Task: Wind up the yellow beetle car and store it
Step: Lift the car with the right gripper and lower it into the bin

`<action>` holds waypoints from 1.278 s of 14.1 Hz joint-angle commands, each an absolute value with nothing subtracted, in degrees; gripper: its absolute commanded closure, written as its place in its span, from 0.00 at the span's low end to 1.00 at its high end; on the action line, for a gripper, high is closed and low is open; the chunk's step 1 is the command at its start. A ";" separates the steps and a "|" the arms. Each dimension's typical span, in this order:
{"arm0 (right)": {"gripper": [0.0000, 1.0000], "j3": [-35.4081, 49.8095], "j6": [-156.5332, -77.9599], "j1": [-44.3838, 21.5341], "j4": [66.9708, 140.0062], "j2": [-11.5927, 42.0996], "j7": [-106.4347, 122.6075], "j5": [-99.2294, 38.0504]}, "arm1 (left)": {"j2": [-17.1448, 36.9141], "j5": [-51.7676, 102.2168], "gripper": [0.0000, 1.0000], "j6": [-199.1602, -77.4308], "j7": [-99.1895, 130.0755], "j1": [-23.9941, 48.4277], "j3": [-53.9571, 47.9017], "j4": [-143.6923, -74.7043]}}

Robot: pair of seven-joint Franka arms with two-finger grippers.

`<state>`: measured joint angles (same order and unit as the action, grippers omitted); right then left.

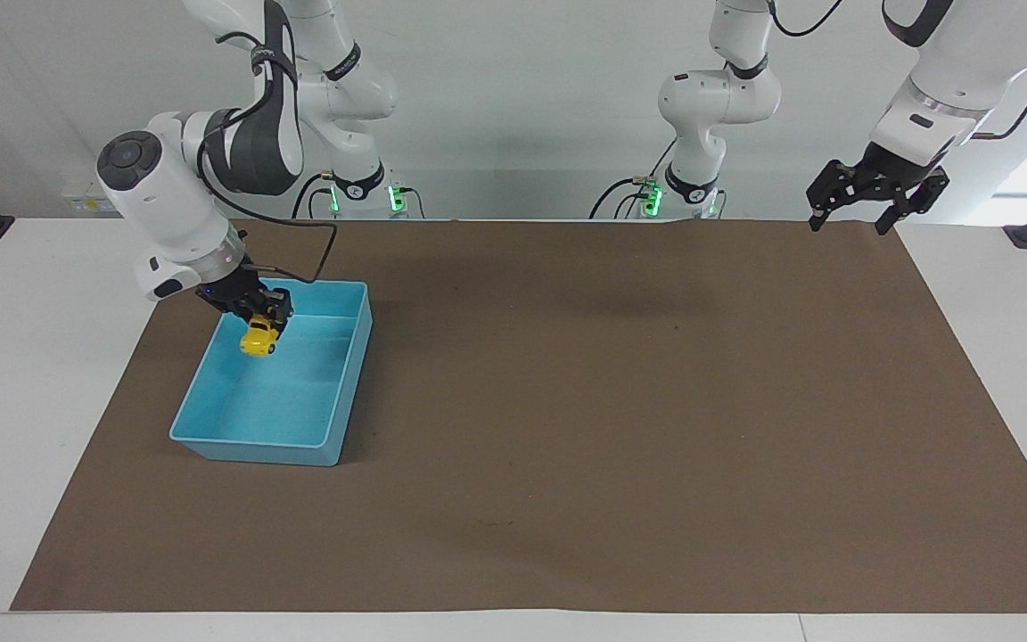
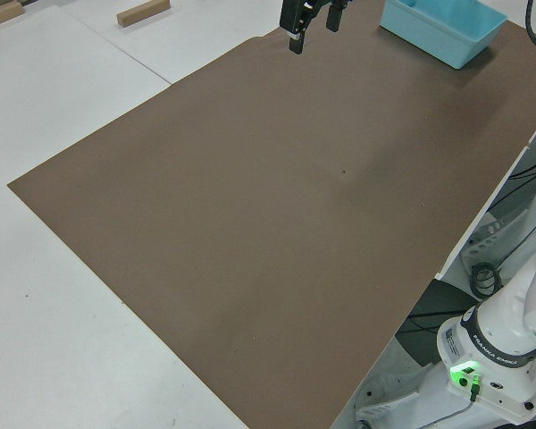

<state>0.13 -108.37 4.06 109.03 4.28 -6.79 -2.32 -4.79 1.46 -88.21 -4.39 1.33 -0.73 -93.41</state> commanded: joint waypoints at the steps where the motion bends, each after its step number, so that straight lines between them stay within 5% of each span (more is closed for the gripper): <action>1: 1.00 0.53 -109.60 4.22 112.58 1.85 -5.27 -1.32 | -5.89 0.70 0.00 -88.24 -4.39 1.67 -0.44 -94.39; 18: 1.00 0.62 -131.38 3.87 130.33 0.96 -0.53 -1.32 | -5.98 0.62 0.00 -88.16 -4.39 1.67 -0.44 -94.31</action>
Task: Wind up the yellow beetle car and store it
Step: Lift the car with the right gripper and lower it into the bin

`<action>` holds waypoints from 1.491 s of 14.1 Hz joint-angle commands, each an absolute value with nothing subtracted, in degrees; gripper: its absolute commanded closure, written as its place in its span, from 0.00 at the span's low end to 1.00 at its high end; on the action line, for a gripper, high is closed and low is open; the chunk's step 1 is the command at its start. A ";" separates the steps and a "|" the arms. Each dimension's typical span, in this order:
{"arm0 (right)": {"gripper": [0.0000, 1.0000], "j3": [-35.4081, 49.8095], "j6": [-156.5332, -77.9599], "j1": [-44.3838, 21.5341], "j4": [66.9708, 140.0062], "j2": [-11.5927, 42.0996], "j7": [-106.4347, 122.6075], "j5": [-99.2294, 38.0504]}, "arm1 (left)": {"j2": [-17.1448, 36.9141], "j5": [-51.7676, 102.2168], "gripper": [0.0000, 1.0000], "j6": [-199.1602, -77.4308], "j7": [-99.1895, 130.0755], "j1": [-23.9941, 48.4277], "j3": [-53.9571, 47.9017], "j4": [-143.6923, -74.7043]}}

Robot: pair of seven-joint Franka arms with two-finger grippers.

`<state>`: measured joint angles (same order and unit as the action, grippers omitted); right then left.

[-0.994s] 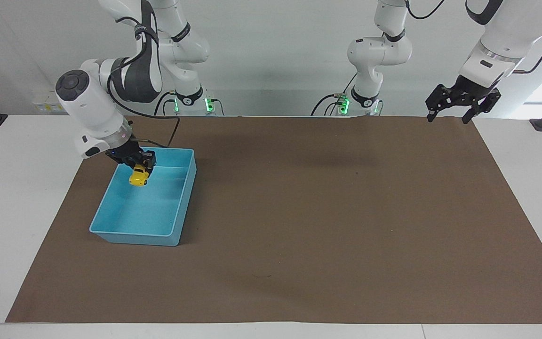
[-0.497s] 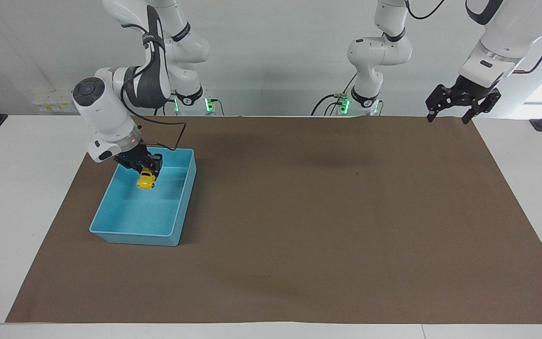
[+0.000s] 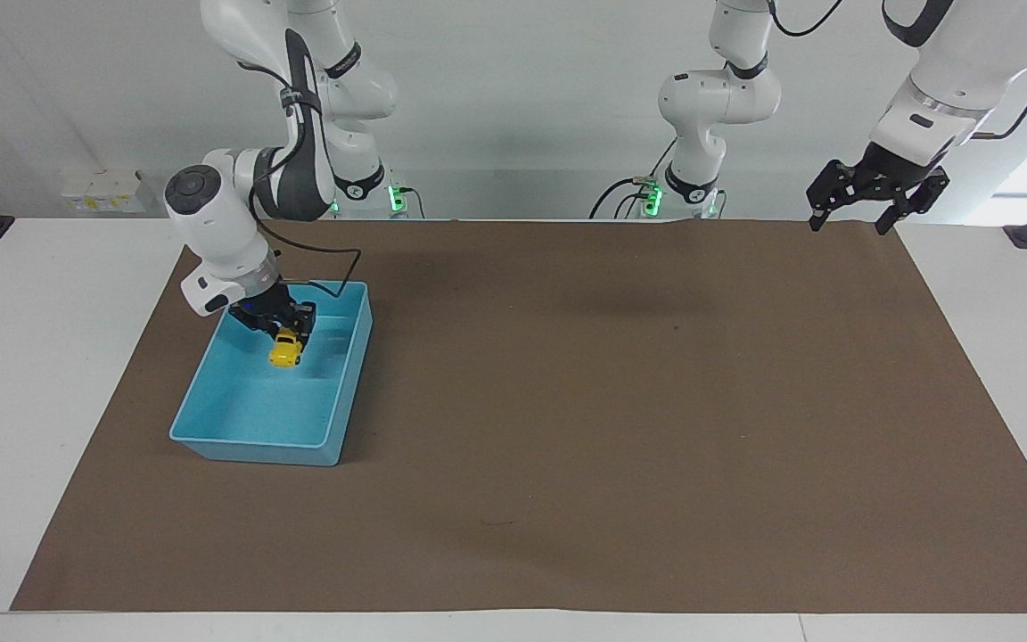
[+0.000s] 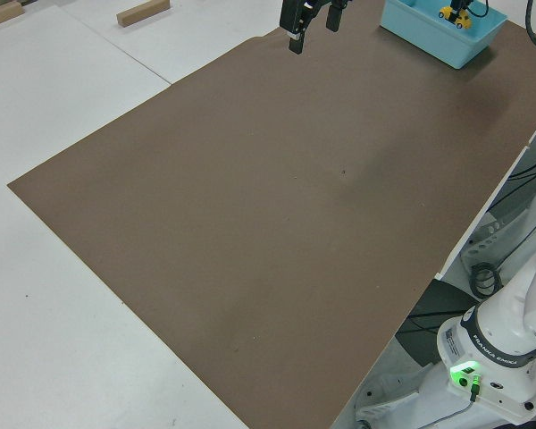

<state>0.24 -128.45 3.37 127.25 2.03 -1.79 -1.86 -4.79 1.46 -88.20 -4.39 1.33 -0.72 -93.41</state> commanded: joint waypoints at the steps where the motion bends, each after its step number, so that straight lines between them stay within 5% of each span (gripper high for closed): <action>1: 1.00 0.62 -132.88 3.87 131.30 1.31 -0.53 -1.32 | -5.98 0.62 0.00 -88.24 -4.39 1.67 -0.53 -94.39; 12: 0.99 0.62 -136.85 3.43 133.86 2.46 -0.53 -1.32 | -5.98 0.70 0.00 -88.15 -4.39 1.67 -0.44 -94.31; 14: 0.55 0.62 -136.67 2.99 133.51 2.72 -0.88 -1.32 | -5.98 0.70 0.00 -88.15 -4.39 1.67 -0.44 -94.31; 15: 0.01 0.62 -136.41 2.21 132.98 3.25 -0.97 -1.32 | -5.98 0.70 0.00 -88.15 -4.39 1.67 -0.44 -94.39; 21: 0.00 0.53 -133.43 2.20 128.33 3.43 -0.70 -1.06 | -5.98 0.62 0.00 -88.16 -4.39 1.67 -0.44 -94.39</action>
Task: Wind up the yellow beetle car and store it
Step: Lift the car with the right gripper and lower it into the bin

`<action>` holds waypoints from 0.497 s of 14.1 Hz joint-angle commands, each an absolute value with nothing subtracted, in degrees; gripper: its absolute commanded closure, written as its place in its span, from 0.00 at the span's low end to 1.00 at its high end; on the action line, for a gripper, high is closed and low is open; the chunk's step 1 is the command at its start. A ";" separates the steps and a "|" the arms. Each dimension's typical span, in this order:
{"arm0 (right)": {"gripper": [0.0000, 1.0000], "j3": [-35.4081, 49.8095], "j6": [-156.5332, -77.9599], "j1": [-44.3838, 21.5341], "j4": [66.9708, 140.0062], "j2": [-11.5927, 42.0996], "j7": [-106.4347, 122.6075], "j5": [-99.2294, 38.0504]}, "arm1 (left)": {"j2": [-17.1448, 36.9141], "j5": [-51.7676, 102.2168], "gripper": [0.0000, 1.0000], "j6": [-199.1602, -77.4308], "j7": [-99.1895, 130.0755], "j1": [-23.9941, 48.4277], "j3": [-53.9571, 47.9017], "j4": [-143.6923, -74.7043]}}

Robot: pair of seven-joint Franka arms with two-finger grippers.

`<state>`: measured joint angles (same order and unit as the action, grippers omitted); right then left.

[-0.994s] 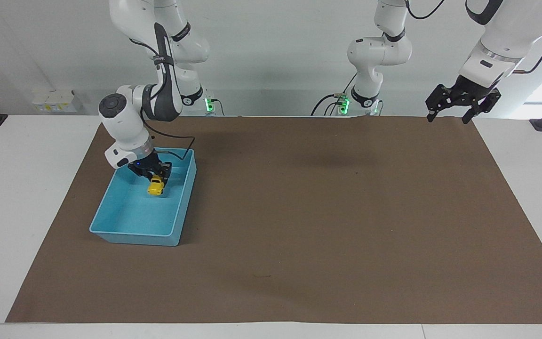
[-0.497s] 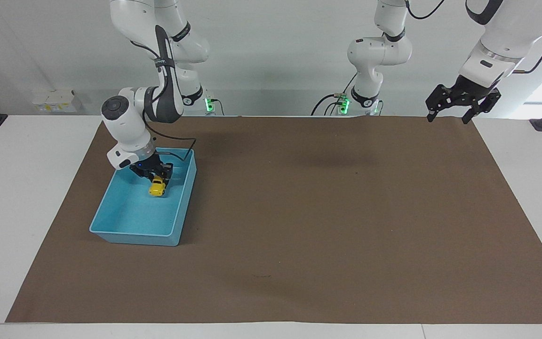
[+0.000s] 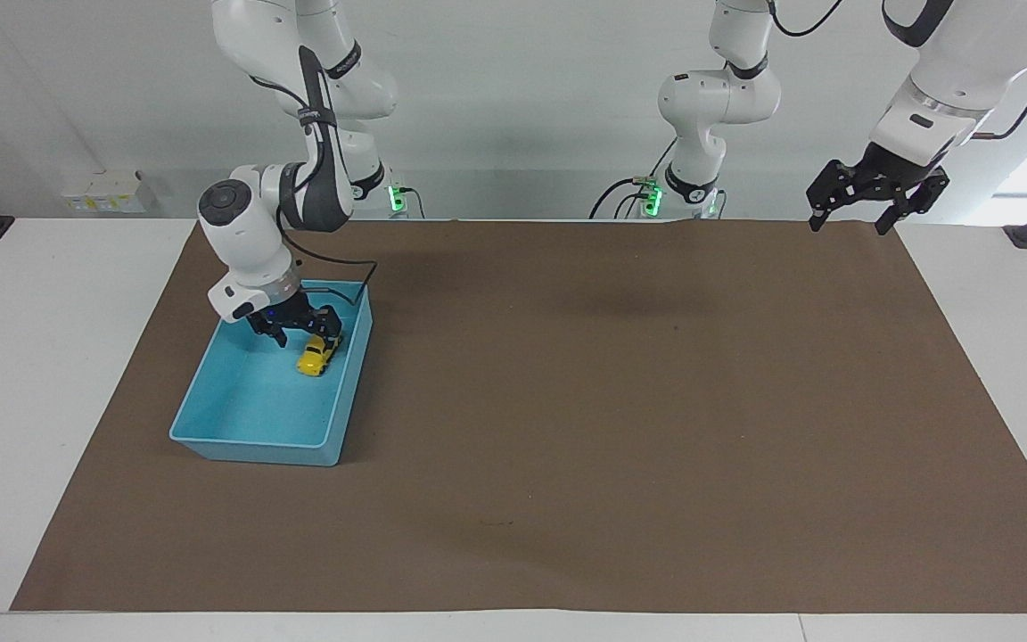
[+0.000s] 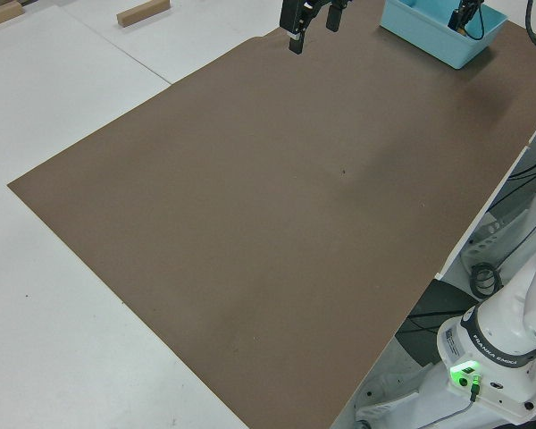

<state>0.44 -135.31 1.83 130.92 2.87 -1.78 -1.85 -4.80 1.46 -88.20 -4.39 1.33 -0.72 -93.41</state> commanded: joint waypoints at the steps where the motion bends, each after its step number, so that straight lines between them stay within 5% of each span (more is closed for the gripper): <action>1: 0.00 0.53 -131.94 2.20 127.19 3.34 -0.70 -0.97 | -5.98 0.70 0.00 -88.15 -4.39 1.67 -0.44 -94.31; 7: 0.00 0.53 -125.80 2.28 120.08 3.34 -0.62 2.02 | -5.98 0.62 0.00 -88.15 -4.39 1.67 -0.44 -94.39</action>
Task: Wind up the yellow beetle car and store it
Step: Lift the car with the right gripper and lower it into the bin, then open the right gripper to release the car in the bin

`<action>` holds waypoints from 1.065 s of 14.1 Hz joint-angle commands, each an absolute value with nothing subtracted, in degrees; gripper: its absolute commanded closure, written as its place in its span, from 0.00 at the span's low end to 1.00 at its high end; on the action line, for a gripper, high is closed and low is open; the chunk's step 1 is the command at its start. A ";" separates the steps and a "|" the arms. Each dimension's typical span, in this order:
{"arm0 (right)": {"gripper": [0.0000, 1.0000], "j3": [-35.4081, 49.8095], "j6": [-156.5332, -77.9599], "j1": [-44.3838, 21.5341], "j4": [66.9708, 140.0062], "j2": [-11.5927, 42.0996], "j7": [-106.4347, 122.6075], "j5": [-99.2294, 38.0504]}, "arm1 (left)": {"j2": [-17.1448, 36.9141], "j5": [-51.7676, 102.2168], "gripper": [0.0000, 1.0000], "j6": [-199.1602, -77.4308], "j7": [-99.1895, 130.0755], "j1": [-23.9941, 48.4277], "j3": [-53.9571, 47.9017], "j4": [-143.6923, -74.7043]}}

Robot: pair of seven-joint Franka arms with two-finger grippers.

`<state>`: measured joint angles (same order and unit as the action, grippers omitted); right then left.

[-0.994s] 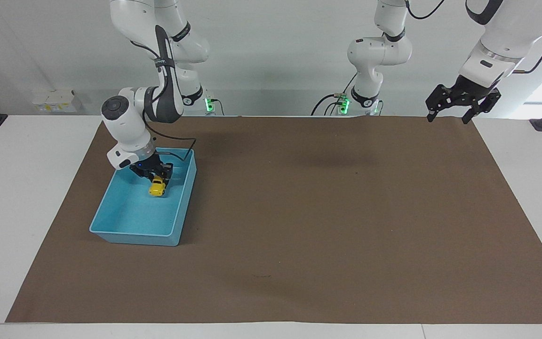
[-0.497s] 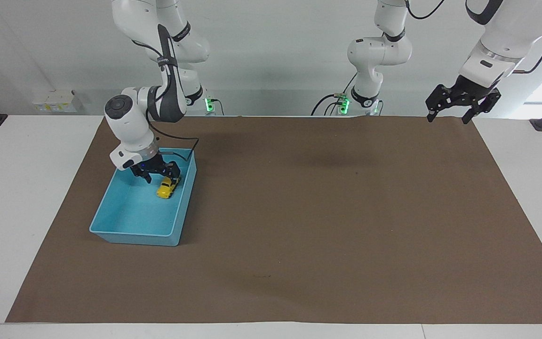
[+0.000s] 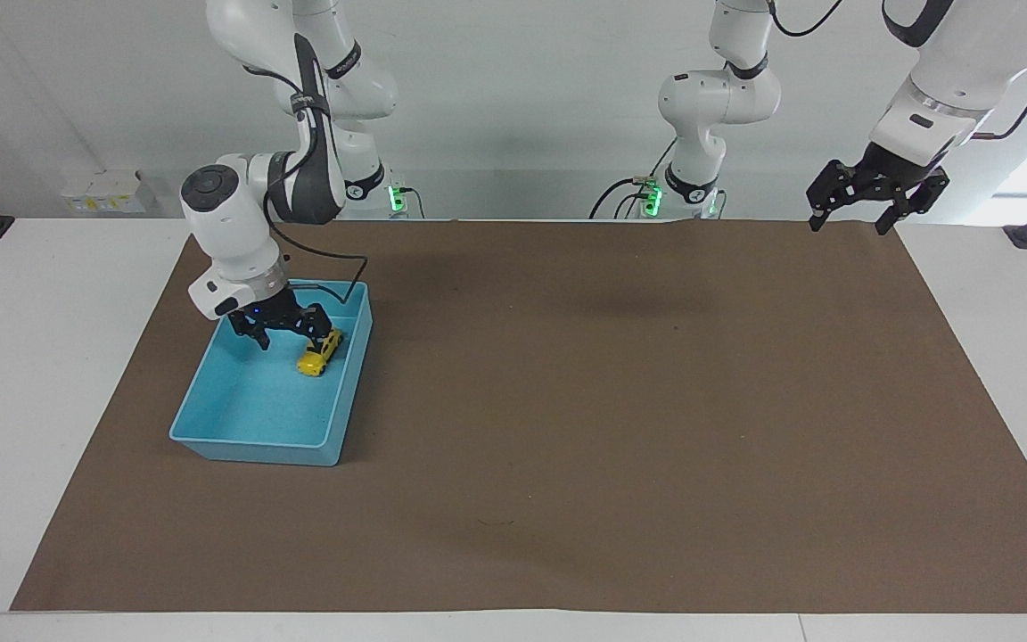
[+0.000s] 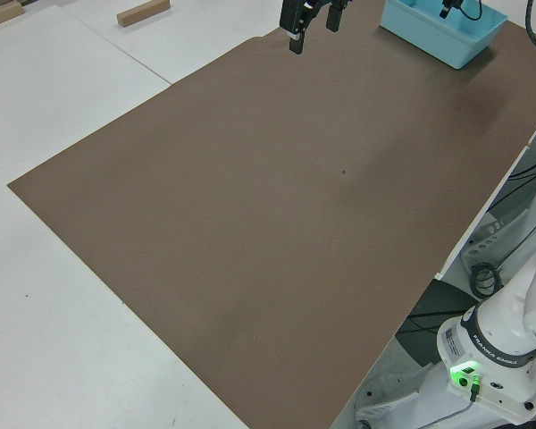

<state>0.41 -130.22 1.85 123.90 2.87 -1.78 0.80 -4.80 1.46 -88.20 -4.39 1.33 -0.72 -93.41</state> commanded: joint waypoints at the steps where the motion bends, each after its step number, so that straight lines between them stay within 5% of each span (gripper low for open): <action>1: 0.00 0.53 -121.86 2.20 117.10 3.60 -0.70 2.28 | -5.98 0.62 0.00 -88.15 -4.39 1.67 -0.44 -94.39; 15: 0.00 1.06 -94.85 2.28 95.82 2.29 -1.23 -1.23 | -6.06 0.70 0.00 -88.15 -4.39 1.67 -0.44 -94.31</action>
